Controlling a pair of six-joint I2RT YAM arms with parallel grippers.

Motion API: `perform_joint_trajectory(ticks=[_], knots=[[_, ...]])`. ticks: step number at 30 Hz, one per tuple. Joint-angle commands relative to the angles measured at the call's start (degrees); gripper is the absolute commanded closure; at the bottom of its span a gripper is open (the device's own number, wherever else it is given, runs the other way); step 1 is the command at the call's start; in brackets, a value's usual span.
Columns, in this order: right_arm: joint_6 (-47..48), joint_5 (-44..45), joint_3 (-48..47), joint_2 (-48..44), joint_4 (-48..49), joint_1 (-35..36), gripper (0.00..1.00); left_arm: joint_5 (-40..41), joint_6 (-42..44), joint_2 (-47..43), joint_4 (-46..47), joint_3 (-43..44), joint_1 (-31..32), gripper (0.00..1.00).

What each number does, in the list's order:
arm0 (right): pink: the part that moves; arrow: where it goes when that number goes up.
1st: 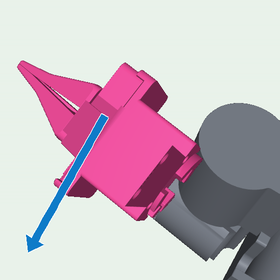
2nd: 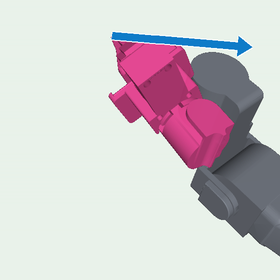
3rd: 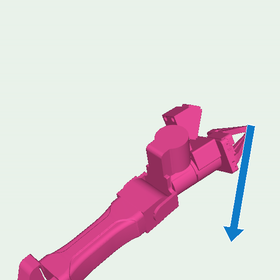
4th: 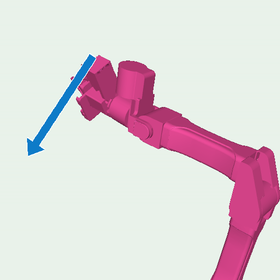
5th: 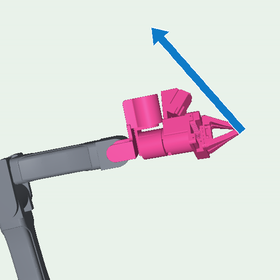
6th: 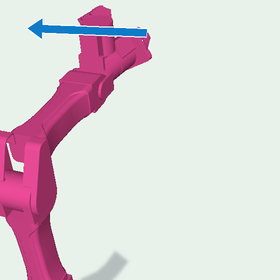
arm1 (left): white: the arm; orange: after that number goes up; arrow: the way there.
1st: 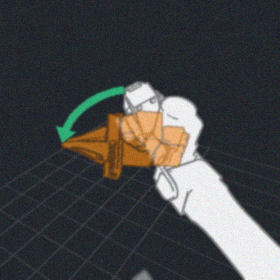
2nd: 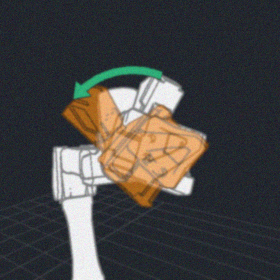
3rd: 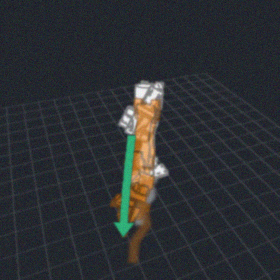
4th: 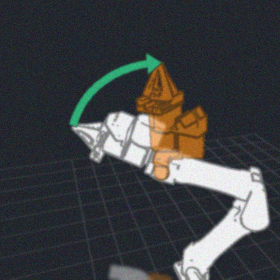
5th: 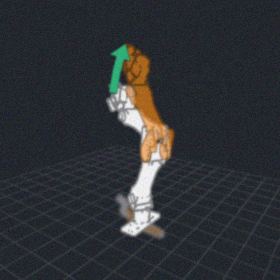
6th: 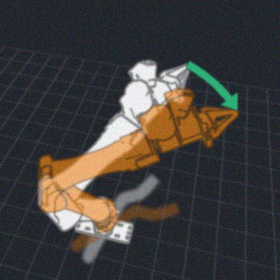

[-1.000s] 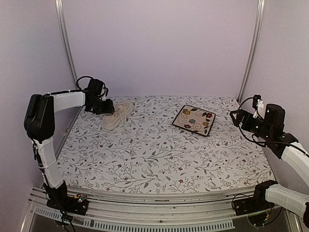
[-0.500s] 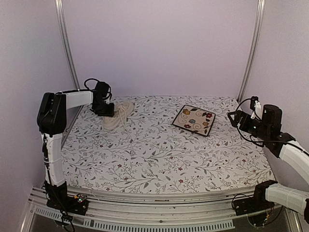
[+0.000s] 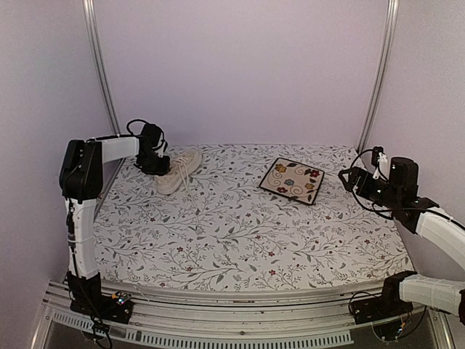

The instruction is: Tie the shoes

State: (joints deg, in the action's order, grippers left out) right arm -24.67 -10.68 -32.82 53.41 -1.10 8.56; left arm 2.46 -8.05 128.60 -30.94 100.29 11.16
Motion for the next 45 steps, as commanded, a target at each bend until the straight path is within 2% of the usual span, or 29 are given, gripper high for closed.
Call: perform_joint_trajectory(ticks=[1, 8, 13, 16, 21, 24, 28, 33, 41, 44, 45], knots=[[-0.56, -0.41, -0.84, 1.05, 1.33, -0.03, 0.01, -6.57, -2.13, -2.80, 1.04, -3.24, 0.58, 1.00], [0.80, -2.71, -2.63, 2.80, 0.67, 2.73, 0.01, -8.87, -9.85, -20.95, 7.89, -19.34, 4.16, 1.00], [3.77, -4.23, -3.05, 5.48, 4.21, 12.82, 0.01, -7.88, -16.88, -31.03, 10.96, -29.39, 10.65, 1.00], [4.30, -6.27, -3.25, 8.70, 7.68, 19.69, 0.01, -6.68, -20.47, -34.55, 11.85, -32.05, 15.39, 1.00], [3.80, -4.67, -3.83, 16.90, 15.53, 30.46, 0.00, -6.83, -24.43, -36.38, 10.60, -30.77, 22.69, 1.00], [2.77, -4.61, -3.87, 22.30, 22.35, 34.65, 0.09, -7.14, -25.59, -36.44, 9.85, -28.92, 26.24, 1.00], [2.82, -2.49, -4.69, 29.27, 29.85, 39.56, 0.09, -8.05, -25.48, -35.70, 7.73, -24.36, 30.25, 1.00], [2.29, -1.20, -5.33, 37.64, 38.01, 40.92, 0.08, -8.87, -24.91, -35.04, 4.90, -20.50, 32.02, 1.00], [4.90, 4.85, -10.90, 45.25, 41.26, 40.97, 0.08, -10.24, -26.13, -35.67, 4.22, -19.27, 33.70, 1.00], [6.46, 7.56, -13.73, 47.76, 41.17, 40.88, 0.12, -10.69, -26.35, -35.86, 4.14, -18.72, 34.21, 1.00], [7.26, 7.82, -14.59, 48.41, 41.16, 40.89, 0.18, -10.85, -26.47, -36.03, 4.13, -18.73, 34.34, 1.00]])
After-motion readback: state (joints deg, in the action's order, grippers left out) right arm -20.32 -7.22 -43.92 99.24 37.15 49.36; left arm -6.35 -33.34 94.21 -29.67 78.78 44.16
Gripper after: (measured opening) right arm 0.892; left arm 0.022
